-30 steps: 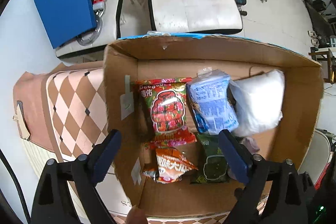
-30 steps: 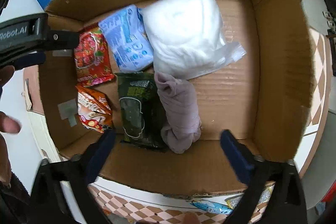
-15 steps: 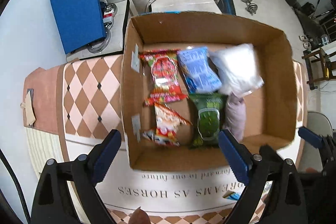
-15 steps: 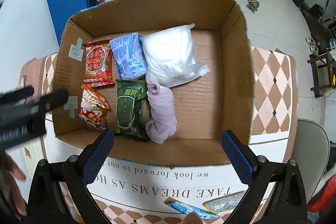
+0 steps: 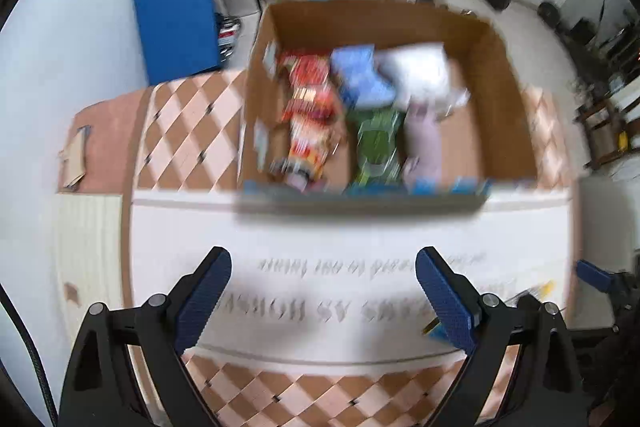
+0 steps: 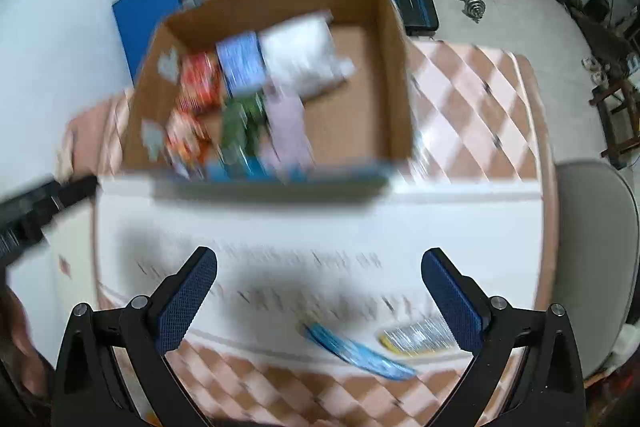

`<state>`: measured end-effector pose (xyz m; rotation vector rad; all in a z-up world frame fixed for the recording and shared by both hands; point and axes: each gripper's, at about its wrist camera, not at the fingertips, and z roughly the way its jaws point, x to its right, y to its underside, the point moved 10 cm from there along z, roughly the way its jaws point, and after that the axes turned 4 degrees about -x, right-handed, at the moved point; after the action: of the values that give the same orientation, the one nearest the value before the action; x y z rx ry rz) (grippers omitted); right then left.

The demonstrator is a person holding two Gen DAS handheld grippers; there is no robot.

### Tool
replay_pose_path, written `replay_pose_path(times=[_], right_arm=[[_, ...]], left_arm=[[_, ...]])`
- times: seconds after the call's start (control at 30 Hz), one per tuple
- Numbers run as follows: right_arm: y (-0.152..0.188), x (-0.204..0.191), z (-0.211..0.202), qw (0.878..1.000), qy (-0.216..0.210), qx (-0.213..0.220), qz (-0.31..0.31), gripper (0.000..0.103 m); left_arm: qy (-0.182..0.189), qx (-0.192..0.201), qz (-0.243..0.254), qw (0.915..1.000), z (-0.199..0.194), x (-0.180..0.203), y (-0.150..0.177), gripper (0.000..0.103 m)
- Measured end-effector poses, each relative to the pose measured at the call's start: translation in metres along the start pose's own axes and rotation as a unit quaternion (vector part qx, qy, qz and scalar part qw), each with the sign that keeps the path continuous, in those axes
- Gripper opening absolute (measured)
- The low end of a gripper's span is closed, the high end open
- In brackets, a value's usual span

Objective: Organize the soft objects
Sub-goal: 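Grasp the blue tube packet with right tool while left grasps yellow sponge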

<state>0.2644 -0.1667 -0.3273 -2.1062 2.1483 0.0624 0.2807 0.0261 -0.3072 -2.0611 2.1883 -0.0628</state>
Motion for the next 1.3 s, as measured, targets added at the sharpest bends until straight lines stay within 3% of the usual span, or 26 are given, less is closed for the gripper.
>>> replay_pose_path(times=[0.1, 0.23, 0.37, 0.43, 0.47, 0.5, 0.63, 0.7, 0.77, 0.83, 0.9, 0.97, 1.07, 1.13, 1.17, 1.3], right_arm=[[0.068, 0.012, 0.043, 0.996, 0.056, -0.052, -0.053, 0.103], [0.128, 0.018, 0.106, 0.985, 0.086, -0.117, -0.098, 0.098], [0.156, 0.023, 0.153, 0.974, 0.116, -0.155, -0.121, 0.087], [0.164, 0.025, 0.168, 0.971, 0.125, -0.163, -0.127, 0.076], [0.165, 0.025, 0.168, 0.973, 0.121, -0.155, -0.123, 0.075], [0.164, 0.024, 0.167, 0.974, 0.117, -0.15, -0.122, 0.067], [0.179, 0.019, 0.166, 0.977, 0.095, -0.161, -0.105, 0.024], [0.187, 0.021, 0.163, 0.978, 0.088, -0.163, -0.093, 0.017], [0.2, 0.029, 0.153, 0.984, 0.049, -0.165, -0.048, 0.016], [0.211, 0.044, 0.138, 0.988, 0.019, -0.155, 0.0, 0.016], [0.223, 0.069, 0.121, 0.988, -0.006, -0.141, 0.057, 0.017], [0.237, 0.101, 0.103, 0.985, -0.024, -0.126, 0.116, 0.017], [0.258, 0.148, 0.086, 0.976, -0.032, -0.113, 0.183, 0.017], [0.267, 0.175, 0.083, 0.97, -0.032, -0.108, 0.218, 0.017], [0.274, 0.189, 0.082, 0.965, -0.032, -0.106, 0.237, 0.017], [0.283, 0.226, 0.085, 0.952, -0.036, -0.102, 0.288, 0.017]], left_arm=[[-0.03, -0.029, 0.018, 0.999, 0.032, 0.005, 0.042, 0.095], [-0.05, -0.092, 0.032, 0.994, 0.086, 0.008, 0.091, 0.095], [-0.076, -0.112, 0.045, 0.9898, 0.112, 0.005, 0.117, 0.095], [-0.08, -0.113, 0.052, 0.989, 0.116, 0.006, 0.125, 0.095], [-0.08, -0.111, 0.056, 0.989, 0.115, 0.007, 0.127, 0.095], [-0.081, -0.108, 0.059, 0.989, 0.113, 0.008, 0.128, 0.095], [-0.081, -0.087, 0.082, 0.9895, 0.096, 0.021, 0.116, 0.095], [-0.08, -0.067, 0.103, 0.9891, 0.086, 0.032, 0.103, 0.095], [-0.075, -0.041, 0.142, 0.9862, 0.073, 0.053, 0.088, 0.095], [-0.07, -0.021, 0.202, 0.9766, 0.063, 0.085, 0.078, 0.095], [-0.07, 0.009, 0.278, 0.9578, 0.054, 0.124, 0.071, 0.095], [-0.074, 0.042, 0.363, 0.9278, 0.048, 0.169, 0.068, 0.095], [-0.08, 0.085, 0.492, 0.8627, 0.048, 0.24, 0.072, 0.095], [-0.082, 0.09, 0.576, 0.8086, 0.061, 0.283, 0.086, 0.095], [-0.085, 0.087, 0.595, 0.7947, 0.064, 0.293, 0.084, 0.095], [-0.11, 0.07, 0.684, 0.7173, 0.102, 0.335, 0.107, 0.095]])
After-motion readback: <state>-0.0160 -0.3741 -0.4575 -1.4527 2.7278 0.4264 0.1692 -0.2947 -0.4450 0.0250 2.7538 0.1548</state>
